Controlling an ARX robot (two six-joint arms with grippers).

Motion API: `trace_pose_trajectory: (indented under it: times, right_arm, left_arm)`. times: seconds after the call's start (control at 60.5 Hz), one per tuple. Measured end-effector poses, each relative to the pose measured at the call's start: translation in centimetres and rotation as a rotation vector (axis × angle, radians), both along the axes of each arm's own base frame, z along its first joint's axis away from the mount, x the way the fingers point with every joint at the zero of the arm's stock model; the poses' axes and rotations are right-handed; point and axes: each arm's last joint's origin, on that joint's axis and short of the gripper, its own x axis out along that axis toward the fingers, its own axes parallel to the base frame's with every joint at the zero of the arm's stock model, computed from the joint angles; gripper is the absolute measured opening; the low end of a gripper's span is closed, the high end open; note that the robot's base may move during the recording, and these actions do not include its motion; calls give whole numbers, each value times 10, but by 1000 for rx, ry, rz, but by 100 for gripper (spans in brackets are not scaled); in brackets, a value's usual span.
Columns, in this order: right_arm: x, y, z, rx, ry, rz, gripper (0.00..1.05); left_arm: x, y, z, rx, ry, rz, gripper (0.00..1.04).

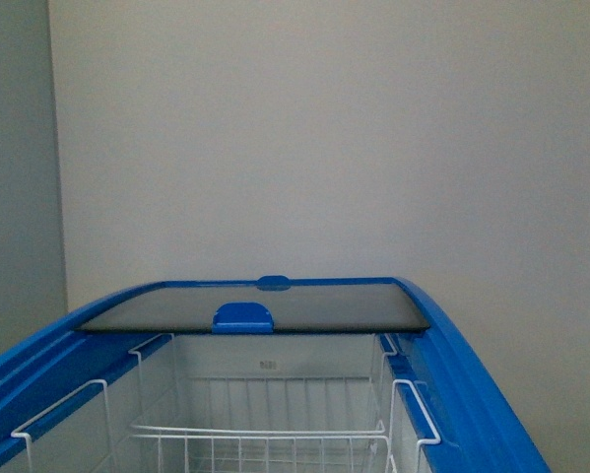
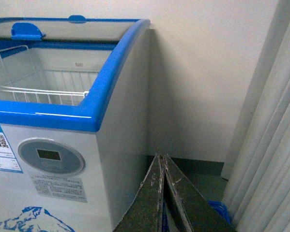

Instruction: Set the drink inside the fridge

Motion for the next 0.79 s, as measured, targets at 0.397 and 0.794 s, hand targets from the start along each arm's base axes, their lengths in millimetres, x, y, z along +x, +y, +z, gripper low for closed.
trace_pose_trajectory:
  times: [0.397, 0.794]
  right_arm:
    - [-1, 0, -13, 0, -9, 0, 3]
    - [-1, 0, -13, 0, -12, 0, 48]
  left_arm:
    - [0, 0, 0, 0, 0, 0, 3]
    - [0, 0, 0, -1, 0, 0, 48]
